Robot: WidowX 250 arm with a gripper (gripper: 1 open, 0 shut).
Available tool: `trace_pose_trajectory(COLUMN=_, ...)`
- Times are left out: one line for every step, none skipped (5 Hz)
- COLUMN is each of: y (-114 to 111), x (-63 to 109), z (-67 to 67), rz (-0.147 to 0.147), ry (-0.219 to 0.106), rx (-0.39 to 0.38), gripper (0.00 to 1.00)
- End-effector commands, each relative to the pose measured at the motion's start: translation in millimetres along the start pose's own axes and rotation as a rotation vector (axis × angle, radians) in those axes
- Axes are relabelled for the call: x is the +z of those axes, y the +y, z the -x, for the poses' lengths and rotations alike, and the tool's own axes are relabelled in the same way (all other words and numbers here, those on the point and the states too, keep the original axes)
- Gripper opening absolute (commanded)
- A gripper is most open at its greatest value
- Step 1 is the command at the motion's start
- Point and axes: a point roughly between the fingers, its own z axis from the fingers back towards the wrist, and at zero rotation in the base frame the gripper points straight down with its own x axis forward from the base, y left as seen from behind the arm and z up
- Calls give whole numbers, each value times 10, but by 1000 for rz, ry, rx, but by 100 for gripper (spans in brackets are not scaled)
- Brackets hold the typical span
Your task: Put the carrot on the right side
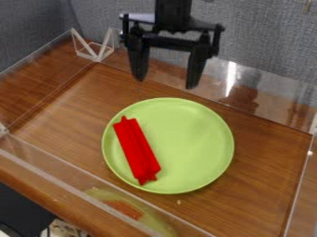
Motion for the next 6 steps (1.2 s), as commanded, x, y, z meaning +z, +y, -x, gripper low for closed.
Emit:
trace_pose_trajectory(y=7, x=250, z=124, rz=10, ry=-63, rx=-87, gripper=100)
trace_pose_trajectory(y=21, x=180, z=230, rz=10, ry=-59, rx=-144, gripper=100)
trace_pose_trajectory(y=-61, x=63, z=73, rz=24, ry=-66, rx=-87, gripper=100)
trace_pose_trajectory(y=89, x=-132, z=169, rz=46, ry=-85, rx=42, gripper=100)
trace_pose_trajectory(y=262, x=-337, z=259, rz=87, ry=-118, rx=187, gripper=100)
trace_pose_trajectory(y=404, x=-526, z=286, rz=150, ry=-143, rx=326, gripper=100)
